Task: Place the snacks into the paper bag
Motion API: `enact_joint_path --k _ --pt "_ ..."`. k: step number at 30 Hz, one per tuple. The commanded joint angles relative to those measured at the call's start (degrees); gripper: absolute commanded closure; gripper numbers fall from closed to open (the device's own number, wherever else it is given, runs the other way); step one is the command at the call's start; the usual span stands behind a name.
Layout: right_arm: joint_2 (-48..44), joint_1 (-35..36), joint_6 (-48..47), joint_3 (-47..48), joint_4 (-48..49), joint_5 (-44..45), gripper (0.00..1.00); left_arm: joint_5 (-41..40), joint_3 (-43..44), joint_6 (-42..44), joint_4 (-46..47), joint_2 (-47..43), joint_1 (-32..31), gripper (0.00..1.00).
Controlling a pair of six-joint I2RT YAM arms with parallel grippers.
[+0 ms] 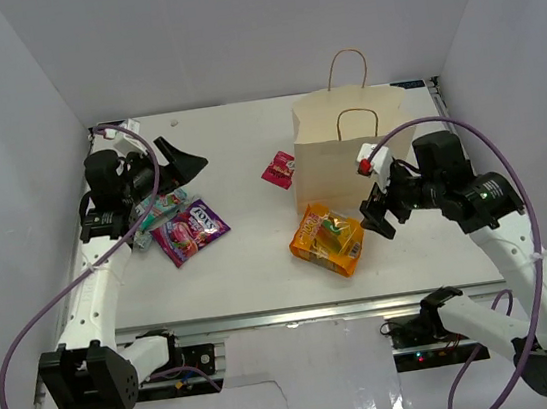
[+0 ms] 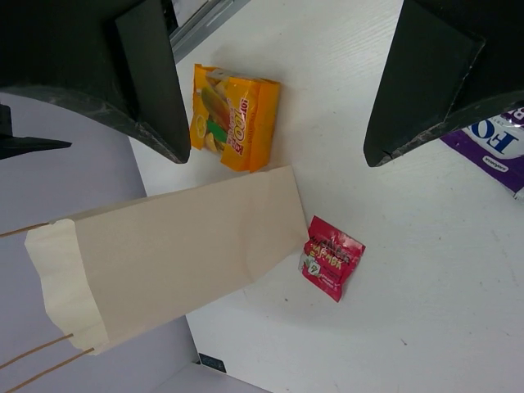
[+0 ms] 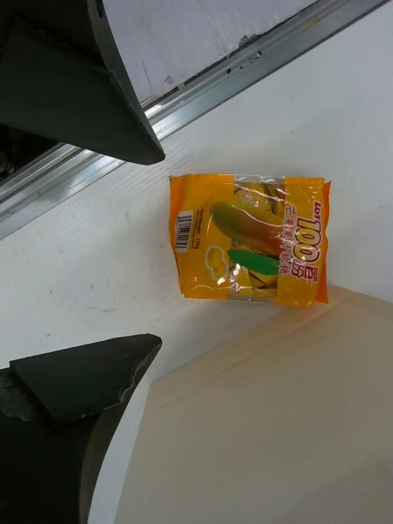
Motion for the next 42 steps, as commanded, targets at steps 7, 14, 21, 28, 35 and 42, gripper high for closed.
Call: enact_joint_path --k 7,14,21,28,35,42 --pt "4.2 0.1 -17.1 -2.7 -2.1 -11.0 0.10 0.5 1.2 0.8 -0.2 -1.2 -0.1 0.02" --pt "8.6 0.3 -14.0 -16.1 6.9 -9.2 0.07 0.6 -2.6 -0.2 -0.7 -3.4 -0.1 0.02" --pt "13.8 1.3 -3.6 -23.1 23.9 2.3 0.01 -0.4 -7.7 -0.8 -1.7 -7.4 -0.1 0.02" --pt "15.8 4.9 8.5 -28.0 40.2 15.0 0.16 -1.1 -8.7 -0.9 -2.6 -7.8 -0.1 0.02" --pt "17.3 6.3 7.9 -31.7 46.2 15.5 0.22 -1.0 -8.3 -0.6 -2.7 -6.3 -0.1 0.02" --pt "17.0 6.4 5.1 -34.0 44.5 9.2 0.50 -1.1 -7.8 -0.2 -2.9 -5.4 -0.1 0.02"
